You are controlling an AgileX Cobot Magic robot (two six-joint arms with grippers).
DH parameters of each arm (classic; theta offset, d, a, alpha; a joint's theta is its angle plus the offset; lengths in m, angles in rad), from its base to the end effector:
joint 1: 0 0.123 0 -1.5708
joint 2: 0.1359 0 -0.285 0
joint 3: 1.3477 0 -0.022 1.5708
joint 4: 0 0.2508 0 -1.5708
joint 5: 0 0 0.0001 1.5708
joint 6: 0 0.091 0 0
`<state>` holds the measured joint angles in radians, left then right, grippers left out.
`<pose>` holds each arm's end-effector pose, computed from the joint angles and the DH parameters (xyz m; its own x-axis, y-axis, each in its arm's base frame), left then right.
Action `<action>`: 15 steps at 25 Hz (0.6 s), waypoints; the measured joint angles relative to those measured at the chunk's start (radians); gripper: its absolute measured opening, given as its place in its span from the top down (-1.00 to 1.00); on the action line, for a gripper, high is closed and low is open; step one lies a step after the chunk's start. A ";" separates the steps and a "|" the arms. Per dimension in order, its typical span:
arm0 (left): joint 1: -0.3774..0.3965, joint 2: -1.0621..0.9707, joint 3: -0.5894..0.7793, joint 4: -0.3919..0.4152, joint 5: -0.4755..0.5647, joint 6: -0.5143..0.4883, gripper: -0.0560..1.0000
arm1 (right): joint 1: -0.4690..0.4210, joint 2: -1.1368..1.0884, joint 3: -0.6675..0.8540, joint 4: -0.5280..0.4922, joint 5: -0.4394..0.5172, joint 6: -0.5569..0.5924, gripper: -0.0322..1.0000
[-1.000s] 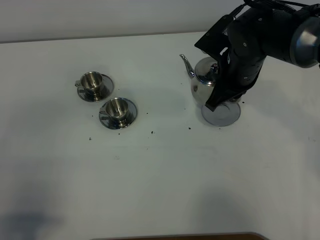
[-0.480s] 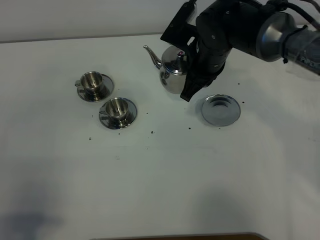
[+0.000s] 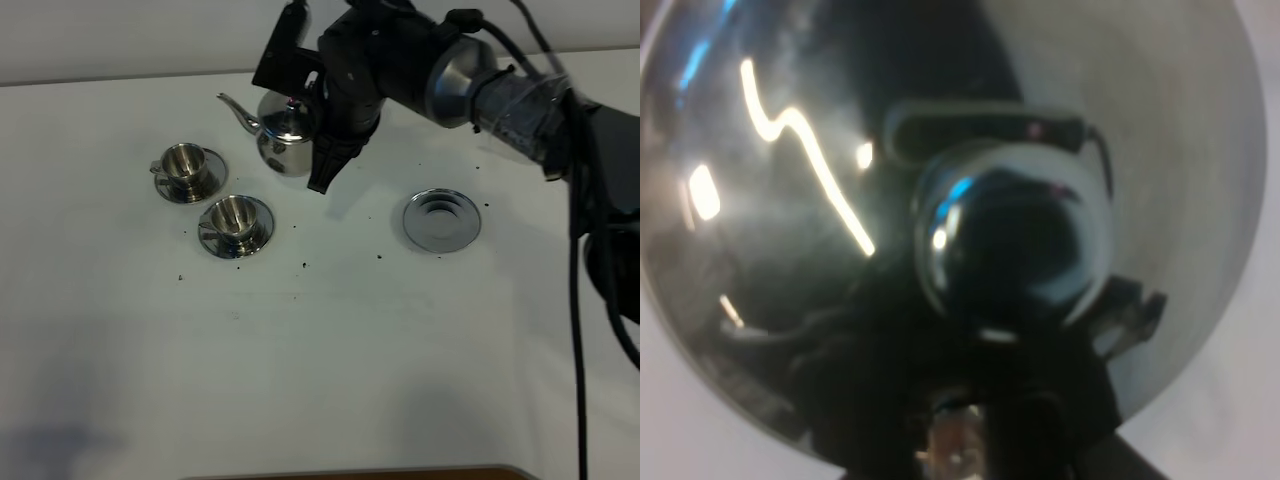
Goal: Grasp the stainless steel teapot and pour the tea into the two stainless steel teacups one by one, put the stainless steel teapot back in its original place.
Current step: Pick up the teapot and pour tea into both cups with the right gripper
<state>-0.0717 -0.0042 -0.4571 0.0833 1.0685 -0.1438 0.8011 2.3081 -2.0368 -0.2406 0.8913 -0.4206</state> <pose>-0.0007 0.0067 0.2649 -0.4925 -0.0681 -0.8676 -0.0429 0.9976 -0.0539 0.3688 0.3563 0.2037 -0.1615 -0.9329 -0.3220 -0.8695 0.2888 -0.4007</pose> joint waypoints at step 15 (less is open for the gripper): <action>0.000 0.000 0.000 0.000 0.000 0.000 -0.21 | 0.053 0.160 -0.155 -0.093 -0.078 -0.096 0.57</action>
<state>-0.0717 -0.0042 -0.4571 0.0833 1.0685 -0.1438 0.8545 2.4684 -2.1913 -0.3339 0.8133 -0.5162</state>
